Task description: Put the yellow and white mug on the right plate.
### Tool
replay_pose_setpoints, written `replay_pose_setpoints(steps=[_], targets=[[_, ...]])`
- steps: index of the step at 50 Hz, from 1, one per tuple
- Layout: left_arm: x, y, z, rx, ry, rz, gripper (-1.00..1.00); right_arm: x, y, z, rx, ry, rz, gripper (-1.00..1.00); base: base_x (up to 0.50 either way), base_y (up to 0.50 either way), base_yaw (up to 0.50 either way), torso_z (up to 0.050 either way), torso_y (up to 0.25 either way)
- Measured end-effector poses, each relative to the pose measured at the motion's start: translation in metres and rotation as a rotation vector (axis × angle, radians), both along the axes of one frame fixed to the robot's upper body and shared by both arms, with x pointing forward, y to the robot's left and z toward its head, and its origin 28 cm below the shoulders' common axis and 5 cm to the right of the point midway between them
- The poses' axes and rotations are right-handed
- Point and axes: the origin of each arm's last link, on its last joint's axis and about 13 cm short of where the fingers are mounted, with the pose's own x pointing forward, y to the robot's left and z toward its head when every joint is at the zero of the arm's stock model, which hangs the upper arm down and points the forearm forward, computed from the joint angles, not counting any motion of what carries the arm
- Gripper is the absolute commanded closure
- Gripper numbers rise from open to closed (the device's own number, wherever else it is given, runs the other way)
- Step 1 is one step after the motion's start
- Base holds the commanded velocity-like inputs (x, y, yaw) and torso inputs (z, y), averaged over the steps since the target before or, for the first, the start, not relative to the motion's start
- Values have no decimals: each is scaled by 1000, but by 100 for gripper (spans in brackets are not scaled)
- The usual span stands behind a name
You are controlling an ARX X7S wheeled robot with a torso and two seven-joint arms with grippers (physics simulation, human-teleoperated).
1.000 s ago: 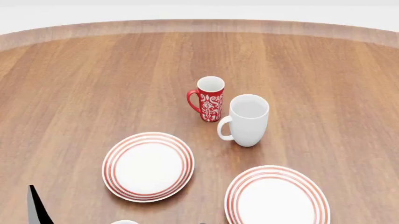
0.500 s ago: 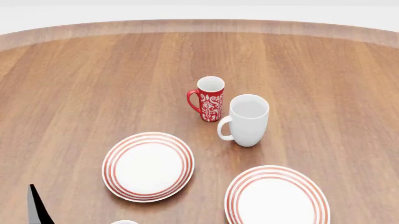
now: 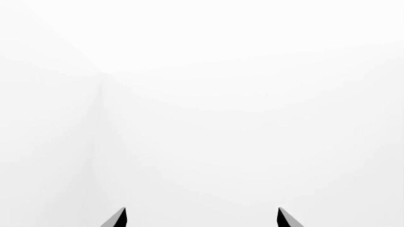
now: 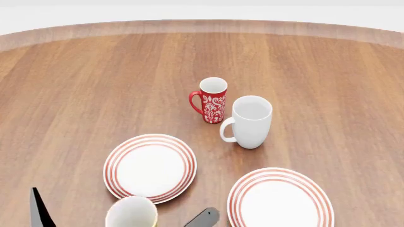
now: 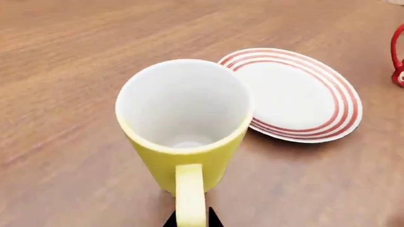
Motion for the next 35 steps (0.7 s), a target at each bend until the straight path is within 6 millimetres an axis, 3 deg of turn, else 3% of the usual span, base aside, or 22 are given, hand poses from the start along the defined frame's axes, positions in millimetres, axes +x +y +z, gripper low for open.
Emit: replay_pose_setpoints(steps=[14,35], targets=[[-1,0,0,3,0,-1,-100,30,-15,55,49,-143,-104,100,0,0,0,0,0],[0,0,-1,7,2,0,-100,45,-65,118,-23,-281,-211,100,0,0,0,0,0]])
